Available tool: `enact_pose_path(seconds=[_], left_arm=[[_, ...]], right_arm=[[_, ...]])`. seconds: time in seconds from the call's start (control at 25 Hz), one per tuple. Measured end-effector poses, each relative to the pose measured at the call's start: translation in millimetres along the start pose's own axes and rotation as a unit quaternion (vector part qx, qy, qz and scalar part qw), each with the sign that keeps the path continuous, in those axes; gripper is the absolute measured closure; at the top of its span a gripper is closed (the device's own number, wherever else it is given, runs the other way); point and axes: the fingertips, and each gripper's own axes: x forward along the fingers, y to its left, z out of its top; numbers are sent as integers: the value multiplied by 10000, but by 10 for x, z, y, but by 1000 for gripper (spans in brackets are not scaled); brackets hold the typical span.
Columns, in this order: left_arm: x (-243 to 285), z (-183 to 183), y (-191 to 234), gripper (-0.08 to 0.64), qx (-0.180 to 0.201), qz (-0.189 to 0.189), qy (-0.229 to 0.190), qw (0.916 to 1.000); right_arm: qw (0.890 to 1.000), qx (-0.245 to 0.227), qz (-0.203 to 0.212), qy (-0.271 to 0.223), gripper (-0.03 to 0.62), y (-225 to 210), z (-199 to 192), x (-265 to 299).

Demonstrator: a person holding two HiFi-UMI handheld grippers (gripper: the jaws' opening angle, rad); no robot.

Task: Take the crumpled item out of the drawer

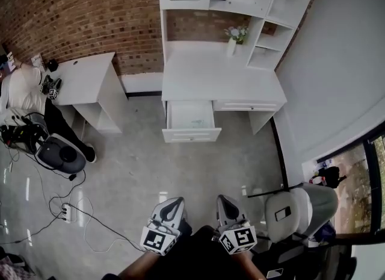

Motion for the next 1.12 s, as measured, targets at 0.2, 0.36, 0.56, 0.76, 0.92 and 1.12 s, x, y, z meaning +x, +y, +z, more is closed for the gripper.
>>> enact_pose_path(seconds=[0.2,0.36,0.56,0.76,0.92,1.12], left_arm=[[435,21,481,535,-158,108,117,9997],[885,-14,886,535,-163,245,284,9992],[1679,-2,1304,535,-139,422,403,9982],[2572,104,1646,535,8,545,563,9969],[3187,261,1912,535,223,577,539,9966],[3716,7,2282,535,502,353,970,9934]], right_arm=[[9999,16,-6,104,578,-219,91,597],[9998,96,61,151,578,-509,128,1153],[9995,56,244,180,578,-1034,229,1904],[9989,16,453,153,578,-1594,483,2590],[9984,23,527,209,578,-1989,647,3060],[9983,115,481,319,578,-2225,635,3462]])
